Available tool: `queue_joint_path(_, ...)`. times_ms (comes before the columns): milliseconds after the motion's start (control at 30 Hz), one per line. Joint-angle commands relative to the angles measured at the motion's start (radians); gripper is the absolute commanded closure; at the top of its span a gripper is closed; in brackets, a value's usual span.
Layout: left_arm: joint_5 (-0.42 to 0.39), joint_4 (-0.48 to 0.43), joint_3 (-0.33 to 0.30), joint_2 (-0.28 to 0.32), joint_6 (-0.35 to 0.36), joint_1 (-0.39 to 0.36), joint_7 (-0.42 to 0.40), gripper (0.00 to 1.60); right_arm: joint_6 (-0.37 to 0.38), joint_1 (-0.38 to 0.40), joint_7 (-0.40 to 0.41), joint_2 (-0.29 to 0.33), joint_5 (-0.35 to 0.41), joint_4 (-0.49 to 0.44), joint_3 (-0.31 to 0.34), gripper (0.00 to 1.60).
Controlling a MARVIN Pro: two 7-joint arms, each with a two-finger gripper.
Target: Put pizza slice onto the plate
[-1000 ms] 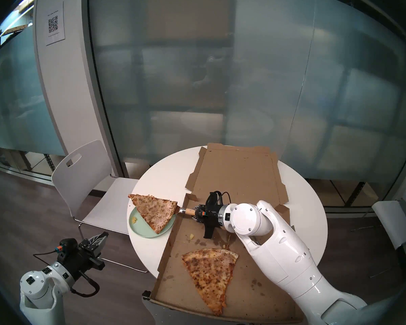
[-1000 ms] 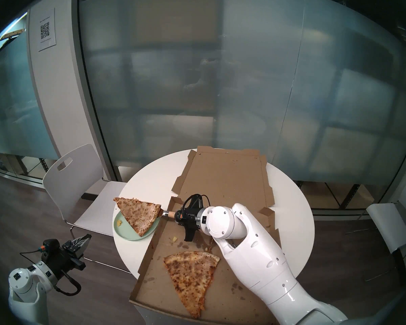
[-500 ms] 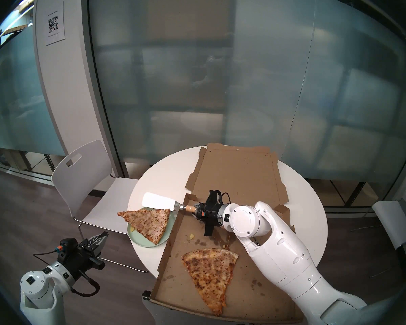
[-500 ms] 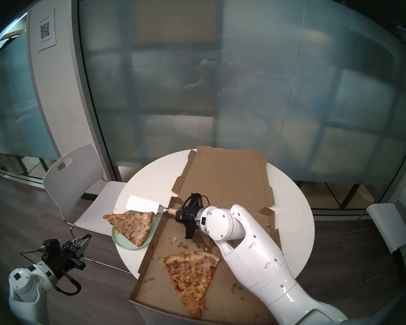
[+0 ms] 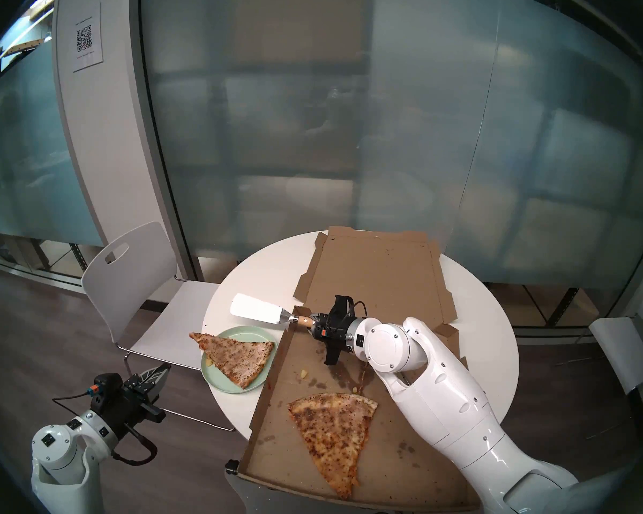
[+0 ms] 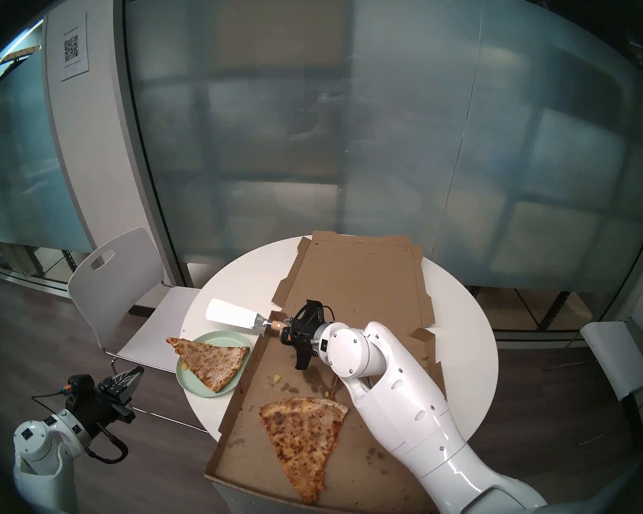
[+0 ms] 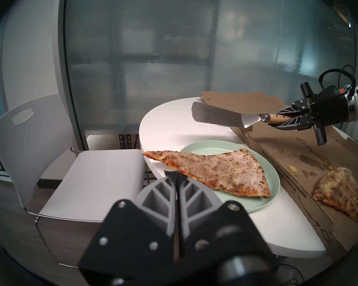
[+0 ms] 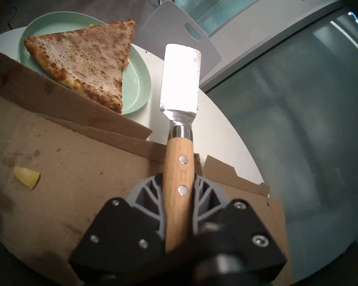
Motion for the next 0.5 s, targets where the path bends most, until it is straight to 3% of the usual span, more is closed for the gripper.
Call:
queue_joint_path(0, -0.004, -0.022, -0.004, 0.013, 0.008, -0.017, 0.0, 1.37, 0.017, 0.013, 0.041, -0.014, 0.061, -0.042, 0.039, 1.6)
queue_joint_path(333, -0.007, -0.037, 0.0, 0.013, 0.011, -0.031, -0.006, 1.37, 0.096, -0.058, 0.184, 0.014, 0.179, -0.157, 0.122, 1.6)
queue_joint_path(367, -0.008, -0.041, 0.001, 0.013, 0.013, -0.033, -0.008, 1.37, 0.128, -0.082, 0.229, 0.034, 0.195, -0.208, 0.141, 1.6)
queue_joint_path(467, -0.009, -0.046, 0.0, 0.014, 0.013, -0.036, -0.011, 1.37, 0.141, -0.095, 0.275, 0.055, 0.226, -0.23, 0.172, 1.6)
